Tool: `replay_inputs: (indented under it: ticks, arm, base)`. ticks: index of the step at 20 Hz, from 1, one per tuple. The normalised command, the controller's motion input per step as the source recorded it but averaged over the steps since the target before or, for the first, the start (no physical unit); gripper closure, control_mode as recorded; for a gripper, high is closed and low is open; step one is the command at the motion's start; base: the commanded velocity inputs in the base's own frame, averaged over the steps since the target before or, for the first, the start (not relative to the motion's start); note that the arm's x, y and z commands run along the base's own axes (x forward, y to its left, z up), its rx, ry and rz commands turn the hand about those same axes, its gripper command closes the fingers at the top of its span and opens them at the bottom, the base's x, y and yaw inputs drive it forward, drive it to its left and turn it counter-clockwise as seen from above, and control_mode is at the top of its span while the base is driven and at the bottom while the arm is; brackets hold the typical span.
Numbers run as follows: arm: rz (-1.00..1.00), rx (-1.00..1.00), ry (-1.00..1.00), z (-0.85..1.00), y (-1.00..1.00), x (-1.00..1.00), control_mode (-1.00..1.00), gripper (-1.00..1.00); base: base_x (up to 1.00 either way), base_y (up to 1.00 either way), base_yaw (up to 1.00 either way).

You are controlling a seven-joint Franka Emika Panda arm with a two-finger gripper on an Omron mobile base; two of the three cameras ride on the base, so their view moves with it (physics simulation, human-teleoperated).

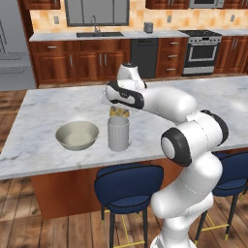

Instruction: There are two ice cubes in the ice bowl. Place both ice cubes in the glass cup.

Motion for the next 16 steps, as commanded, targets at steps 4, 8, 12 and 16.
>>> replay_inputs:
  ticks: [4, 8, 12, 16]
  arm:
    - [0.07, 0.0, 0.0, -0.03, -0.03, 0.04, -1.0, 1.0]
    - [0.07, -0.05, 0.0, -0.21, -0.08, 0.17, -1.0, 1.0]
    - [0.06, -0.06, 0.0, -0.22, -0.15, 0.18, -1.0, 1.0]
    - [0.02, -0.04, 0.0, -0.05, -0.02, 0.17, -1.0, 1.0]
  base:
    - [0.0, 0.0, 0.0]
    - [0.0, 0.0, 0.0]
    - [0.0, 0.0, 0.0]
    - [0.0, 0.0, 0.0]
